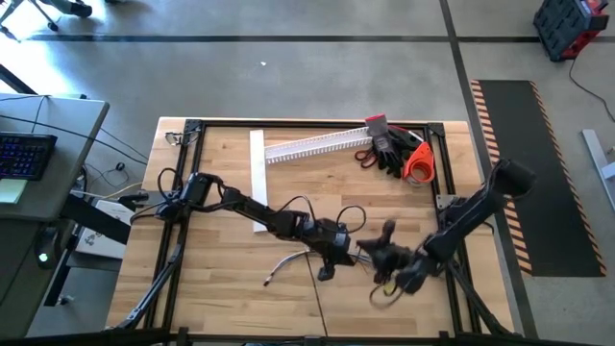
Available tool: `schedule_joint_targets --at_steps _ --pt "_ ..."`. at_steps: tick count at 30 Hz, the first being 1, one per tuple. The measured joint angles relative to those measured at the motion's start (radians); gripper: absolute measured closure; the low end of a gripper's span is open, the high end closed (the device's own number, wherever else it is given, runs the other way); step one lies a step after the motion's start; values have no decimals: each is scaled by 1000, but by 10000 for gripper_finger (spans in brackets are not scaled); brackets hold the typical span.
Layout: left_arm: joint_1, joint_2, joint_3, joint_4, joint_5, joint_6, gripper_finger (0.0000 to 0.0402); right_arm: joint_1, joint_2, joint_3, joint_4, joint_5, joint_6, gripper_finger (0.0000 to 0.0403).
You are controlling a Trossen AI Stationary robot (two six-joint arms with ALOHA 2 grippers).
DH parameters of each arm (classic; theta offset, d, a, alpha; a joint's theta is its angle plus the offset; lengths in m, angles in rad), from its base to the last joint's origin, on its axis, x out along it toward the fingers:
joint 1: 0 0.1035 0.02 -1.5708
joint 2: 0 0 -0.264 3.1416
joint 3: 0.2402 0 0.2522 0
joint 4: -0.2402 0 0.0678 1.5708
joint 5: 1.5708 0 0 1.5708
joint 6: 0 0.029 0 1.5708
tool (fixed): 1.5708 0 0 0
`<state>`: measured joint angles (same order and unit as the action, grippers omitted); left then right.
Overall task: Ziptie cables
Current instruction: Wrap the cable wires with the black zip tie
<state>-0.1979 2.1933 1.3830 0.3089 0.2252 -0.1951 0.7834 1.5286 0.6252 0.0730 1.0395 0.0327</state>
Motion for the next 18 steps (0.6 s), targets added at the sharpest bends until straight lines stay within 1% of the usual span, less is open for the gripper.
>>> schedule_joint_targets --at_steps 2,4,7,9,11,13,15,18 --pt "2 0 0 3 32 -10 402 24 82 91 -147 74 -36 403" --pt "2 0 0 3 46 -11 402 38 163 177 -300 126 -35 403" --pt "2 0 0 3 67 -13 402 43 281 284 -477 139 -4 403" --pt "1 0 0 3 81 -13 402 43 353 339 -558 139 15 403" --pt "1 0 0 3 85 -13 402 42 413 383 -604 150 16 403" --pt "1 0 0 3 86 -14 402 42 453 414 -636 184 27 403" --pt "1 0 0 1 88 -14 402 42 466 437 -679 192 76 403" --pt "1 0 0 -4 97 -14 402 42 456 456 -802 192 231 403"
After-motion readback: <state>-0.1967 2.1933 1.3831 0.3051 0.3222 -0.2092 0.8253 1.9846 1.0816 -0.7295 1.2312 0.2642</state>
